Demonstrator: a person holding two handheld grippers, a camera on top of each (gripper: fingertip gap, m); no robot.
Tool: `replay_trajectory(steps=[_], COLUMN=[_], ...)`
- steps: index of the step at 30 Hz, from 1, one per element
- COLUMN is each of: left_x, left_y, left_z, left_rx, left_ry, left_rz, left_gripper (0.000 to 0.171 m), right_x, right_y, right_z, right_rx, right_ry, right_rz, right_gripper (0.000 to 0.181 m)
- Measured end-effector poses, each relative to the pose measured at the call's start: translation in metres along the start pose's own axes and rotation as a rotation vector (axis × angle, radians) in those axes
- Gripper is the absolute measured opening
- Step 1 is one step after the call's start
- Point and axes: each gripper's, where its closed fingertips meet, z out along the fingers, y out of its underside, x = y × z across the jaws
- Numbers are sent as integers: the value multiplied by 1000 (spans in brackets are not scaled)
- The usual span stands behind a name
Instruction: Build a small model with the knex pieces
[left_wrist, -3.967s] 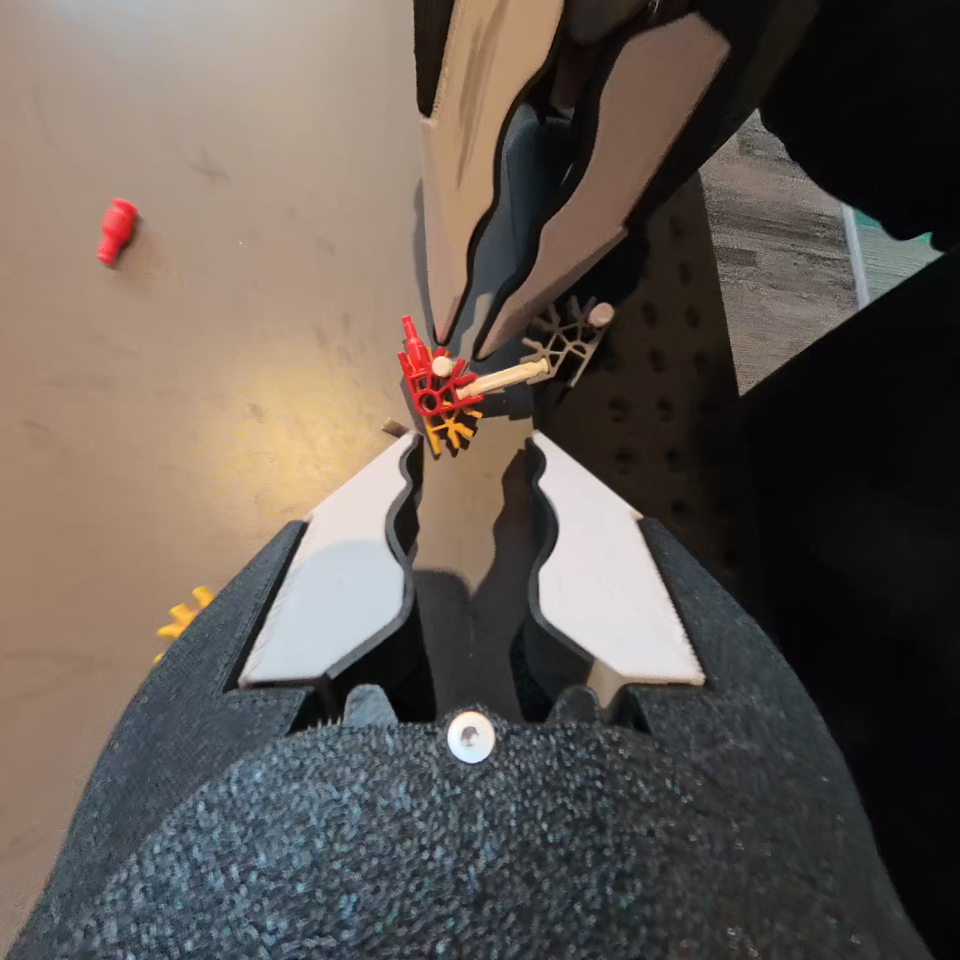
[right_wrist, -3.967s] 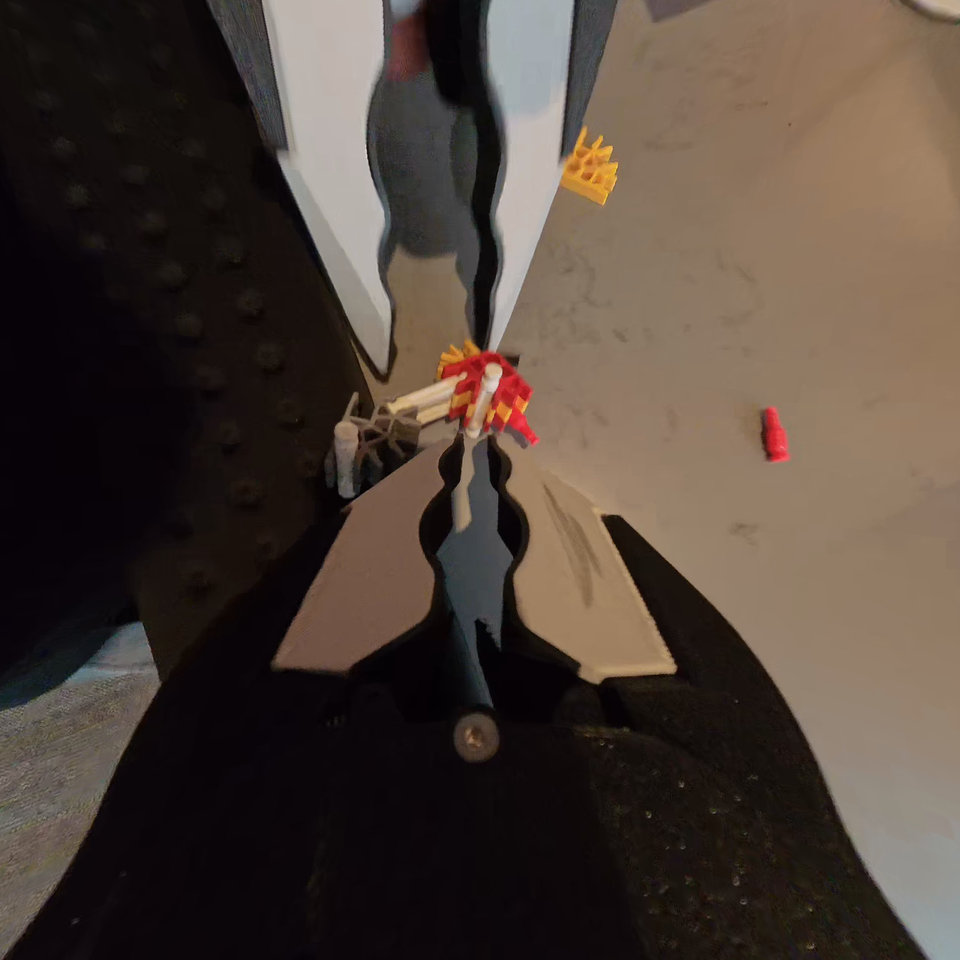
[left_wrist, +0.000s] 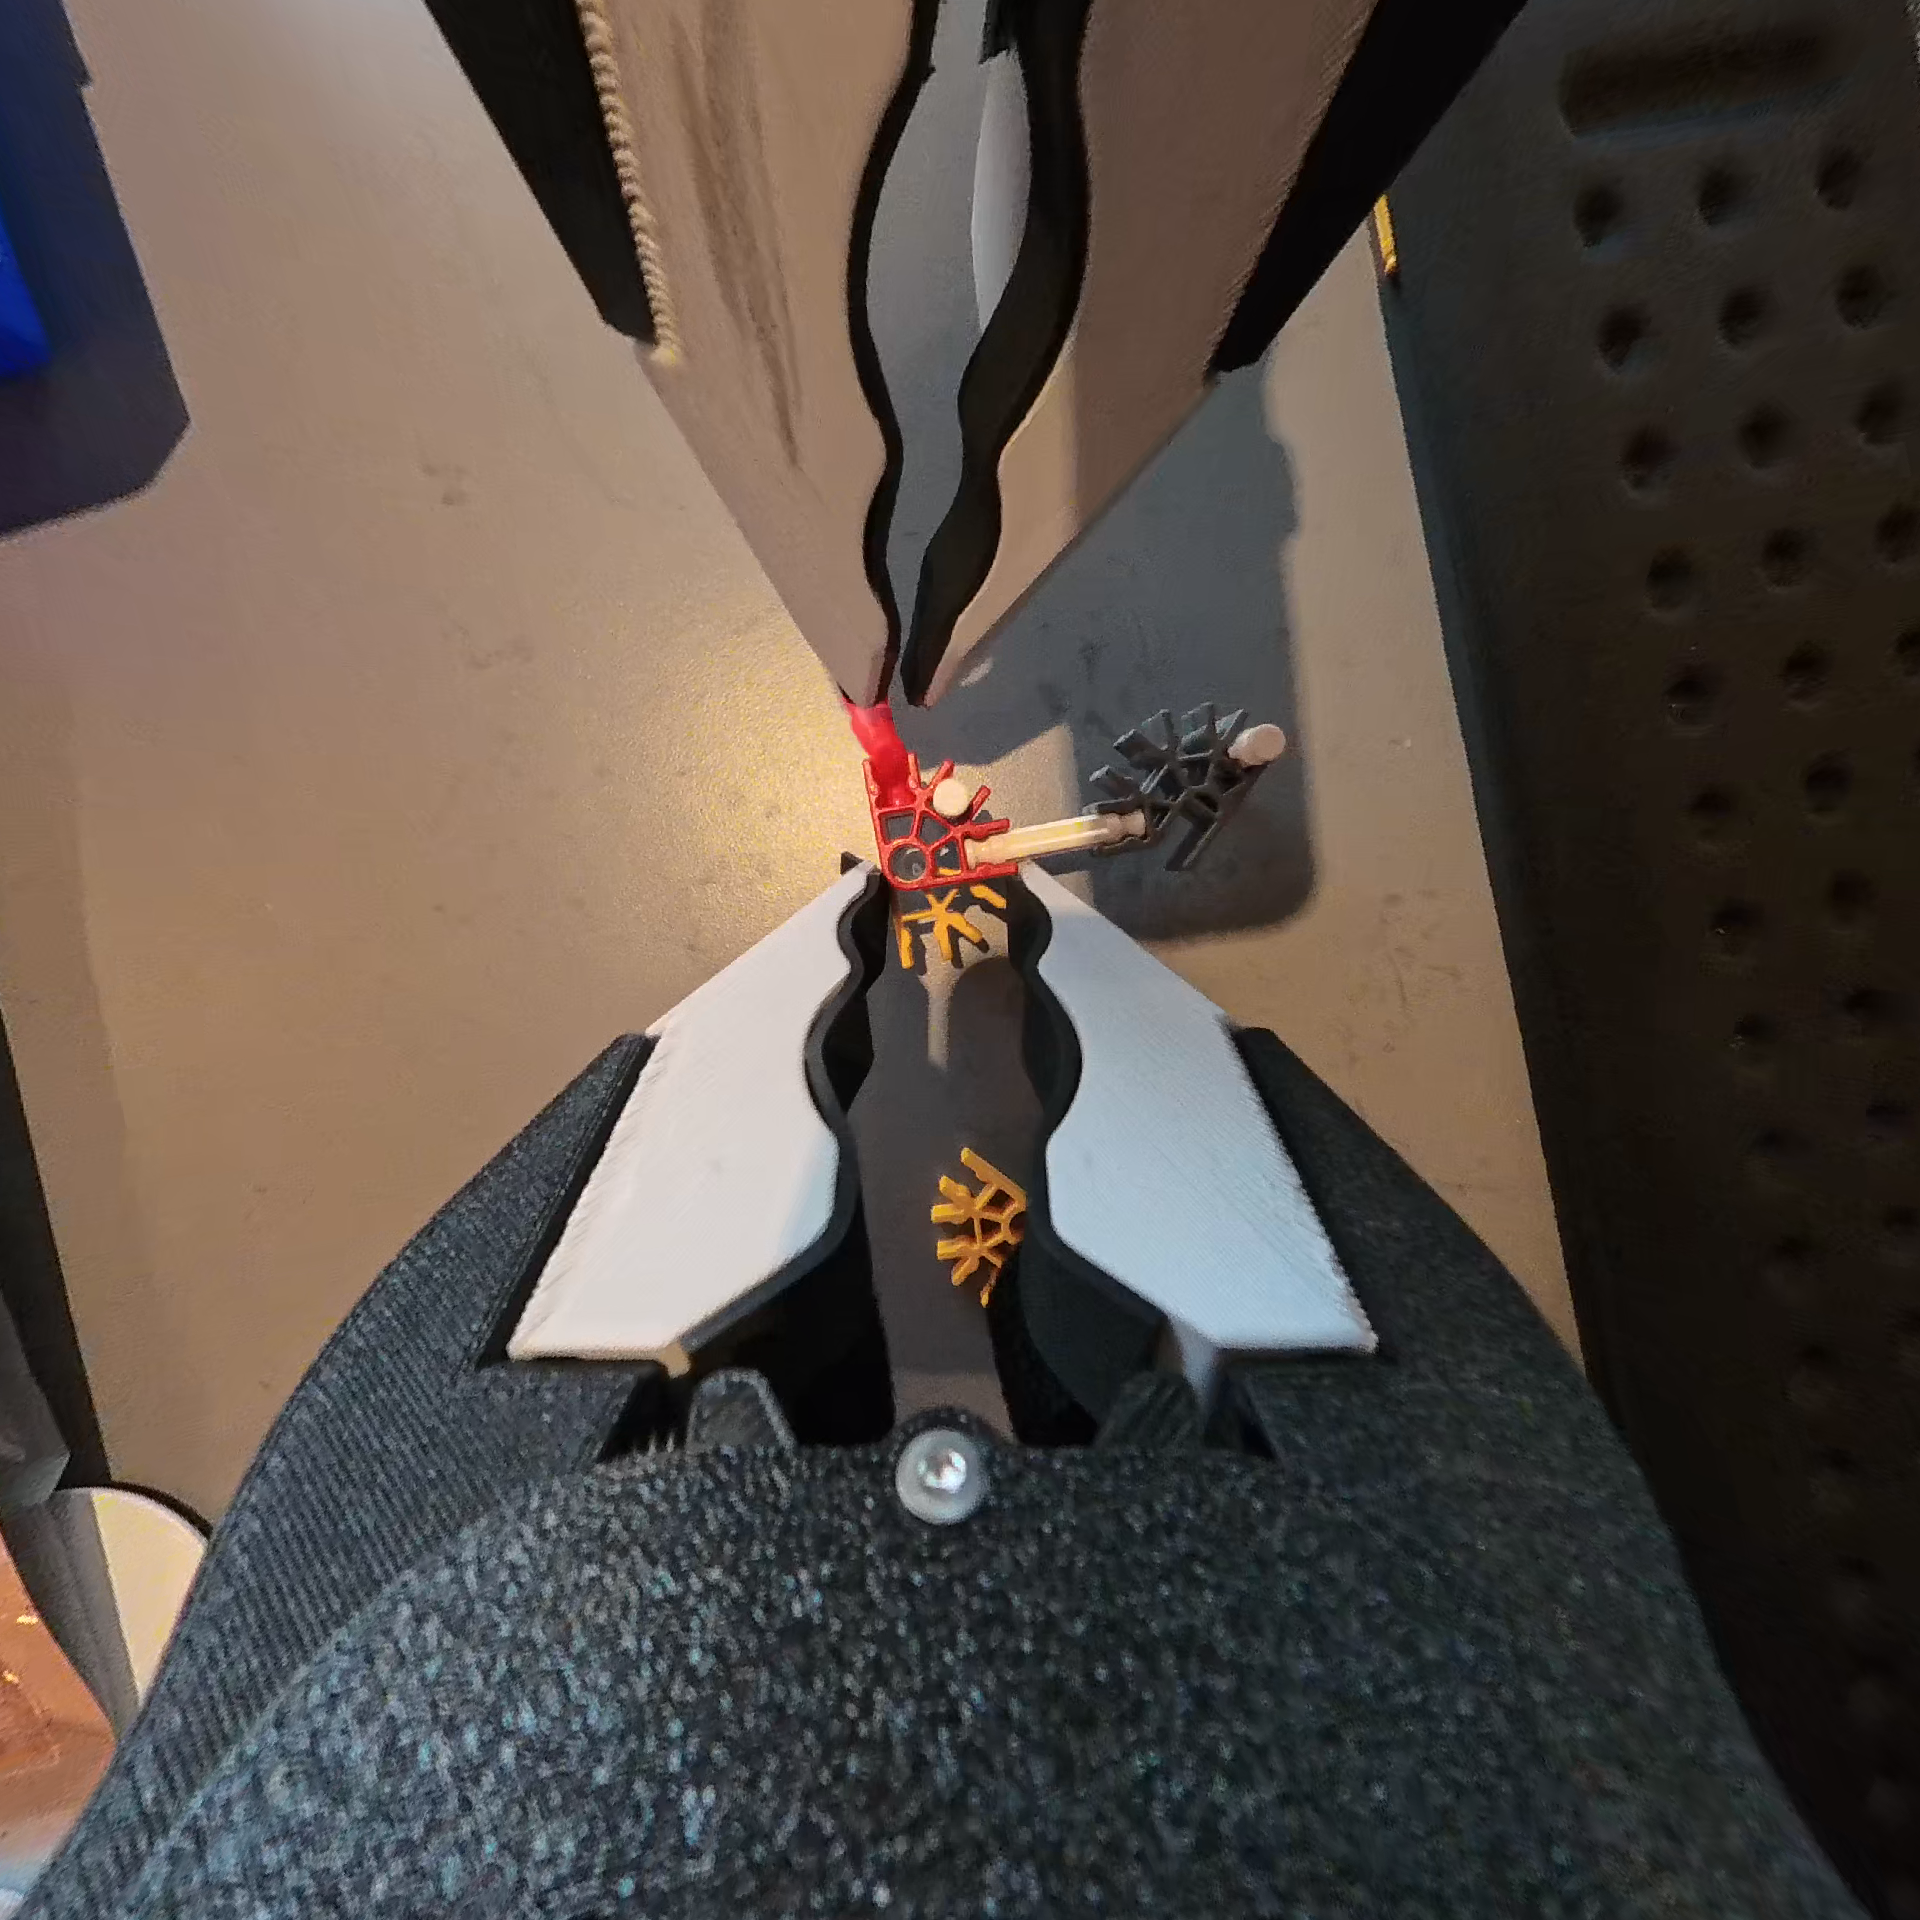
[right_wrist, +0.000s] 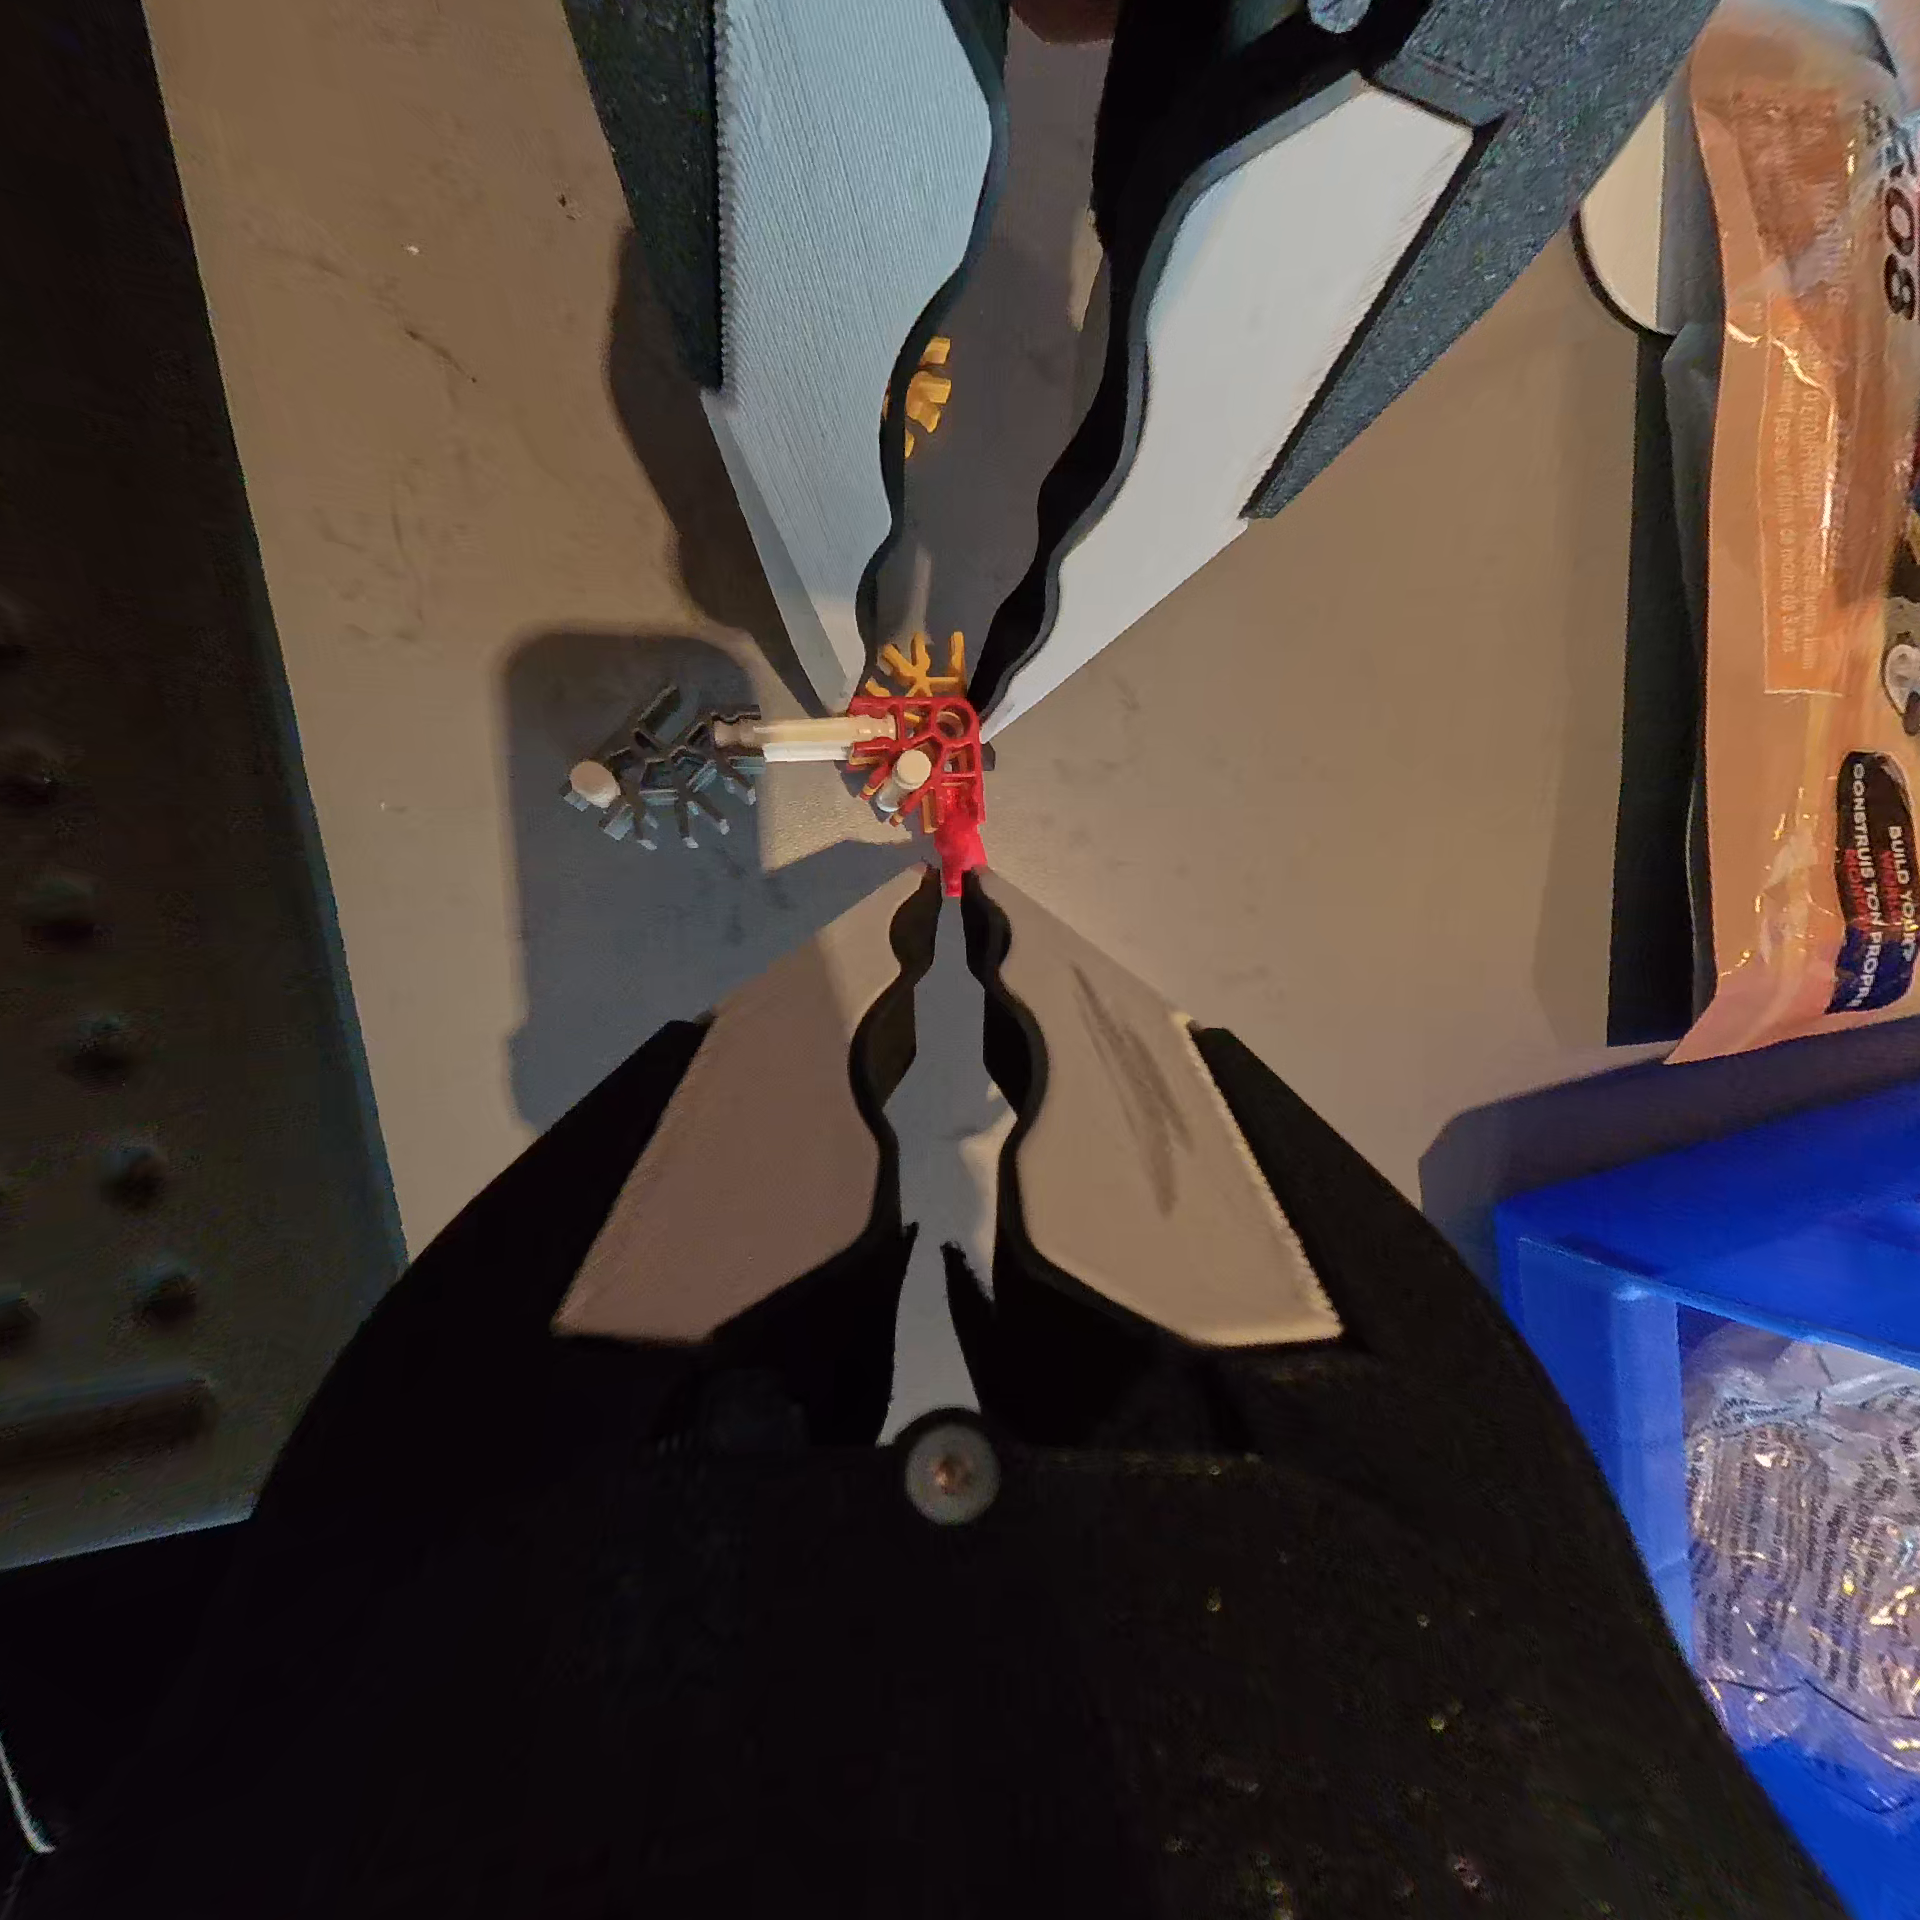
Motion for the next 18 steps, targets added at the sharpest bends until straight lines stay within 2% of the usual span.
replay_trajectory(steps=[5,11,16,18], left_x=[0,-3,0,1], left_y=[0,2,5,4], left_z=[0,-1,2,3], left_rx=[-1,-5,-15,-7], left_ry=[0,6,19,35], left_rz=[0,-22,-26,-33], left_gripper=[20,20,21,22], right_x=[2,23,23,23], right_y=[1,11,27,31], right_z=[-1,0,13,14], right_rx=[7,23,-36,-35], right_ry=[9,56,40,37], right_rz=[12,120,156,172], right_gripper=[4,19,18,8])
